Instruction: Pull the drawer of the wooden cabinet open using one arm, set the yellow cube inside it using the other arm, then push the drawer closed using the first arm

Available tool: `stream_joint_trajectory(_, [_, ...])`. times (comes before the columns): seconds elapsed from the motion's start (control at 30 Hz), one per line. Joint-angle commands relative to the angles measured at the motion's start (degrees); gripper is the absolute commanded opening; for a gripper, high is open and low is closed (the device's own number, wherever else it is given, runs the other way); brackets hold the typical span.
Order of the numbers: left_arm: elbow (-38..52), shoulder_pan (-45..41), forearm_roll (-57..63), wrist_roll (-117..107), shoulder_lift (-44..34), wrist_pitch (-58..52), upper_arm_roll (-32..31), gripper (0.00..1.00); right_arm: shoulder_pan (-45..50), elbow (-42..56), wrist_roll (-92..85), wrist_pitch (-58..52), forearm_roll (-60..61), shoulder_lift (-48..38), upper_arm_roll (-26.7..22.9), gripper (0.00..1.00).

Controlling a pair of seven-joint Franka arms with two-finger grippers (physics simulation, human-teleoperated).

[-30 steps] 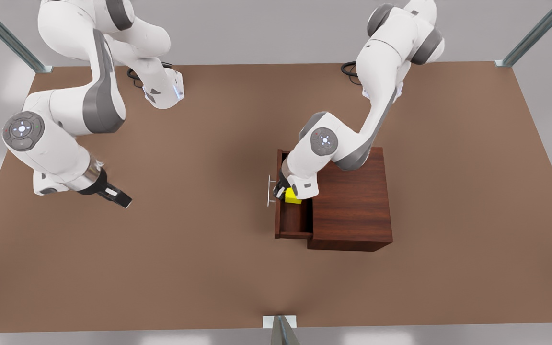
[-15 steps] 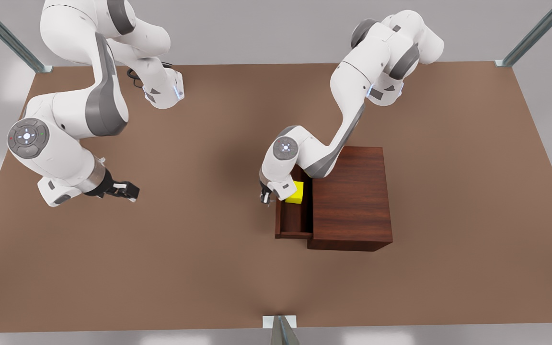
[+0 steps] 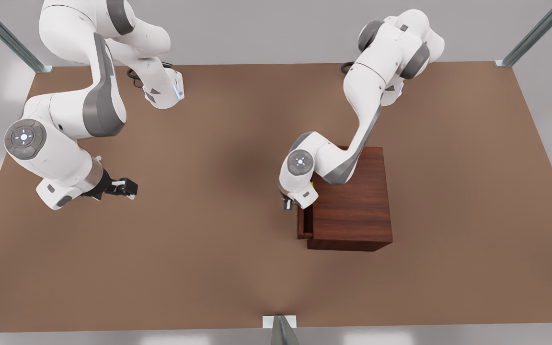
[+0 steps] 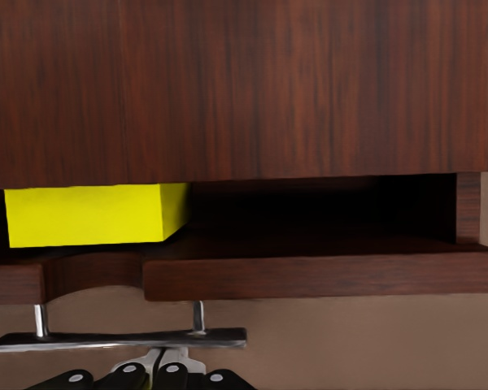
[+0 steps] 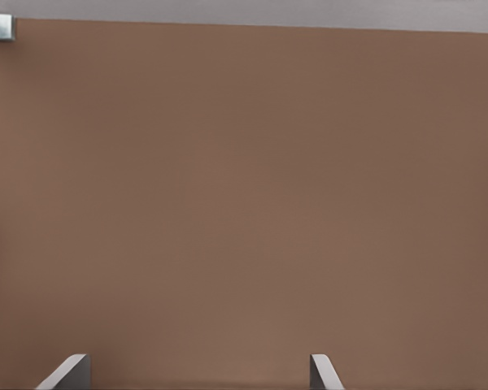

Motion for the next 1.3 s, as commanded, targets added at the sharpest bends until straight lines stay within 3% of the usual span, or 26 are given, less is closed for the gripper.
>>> stream_joint_trajectory(0.0, [0.0, 0.5, 0.0, 4.0, -0.1, -4.0, 0.0, 0.21, 0.0, 0.0, -6.4, 0.0, 0.0, 0.0, 0.0, 1.00])
stream_joint_trajectory(0.7, [3.0, 1.9, -0.1, 8.0, -0.9, -9.8, -0.1, 0.21, -0.3, 0.0, -6.6, 0.0, 0.0, -0.1, -0.2, 1.00])
stream_joint_trajectory(0.77, [7.5, 1.8, -0.6, 7.0, -1.3, -7.4, -2.7, 1.00, -0.6, 0.0, -6.9, 0.0, 0.0, 0.0, -0.2, 1.00])
stream_joint_trajectory(0.87, [10.3, 6.9, 1.0, 17.4, -5.4, -7.8, -1.8, 1.00, -0.6, 0.0, -6.8, 0.0, 0.0, 0.0, -0.2, 1.00])
stream_joint_trajectory(0.93, [10.3, 18.7, 1.3, 55.5, -7.9, -11.5, -2.2, 1.00, -0.6, 0.2, -6.8, -0.1, -0.3, -0.1, -0.3, 1.00])
stream_joint_trajectory(1.0, [10.3, 27.0, 1.3, 99.2, -12.8, -22.6, -1.6, 1.00, -0.6, 0.2, -6.9, -0.4, 0.0, -0.1, -0.2, 1.00])
stream_joint_trajectory(1.07, [8.6, 31.9, 0.5, 117.0, -19.7, -29.7, -1.6, 1.00, -0.5, 0.2, -6.4, -0.4, 0.0, -0.1, -0.2, 1.00])
stream_joint_trajectory(1.17, [-1.5, 32.5, 1.1, 120.6, -29.6, -29.5, -1.3, 1.00, -0.5, 0.2, -5.9, -0.4, 0.0, -0.1, 0.0, 1.00])
stream_joint_trajectory(1.27, [-1.2, 32.5, 1.1, 120.1, -29.5, -29.8, -1.1, 1.00, -0.4, 0.2, -5.9, -0.4, 0.0, -0.1, 0.0, 1.00])
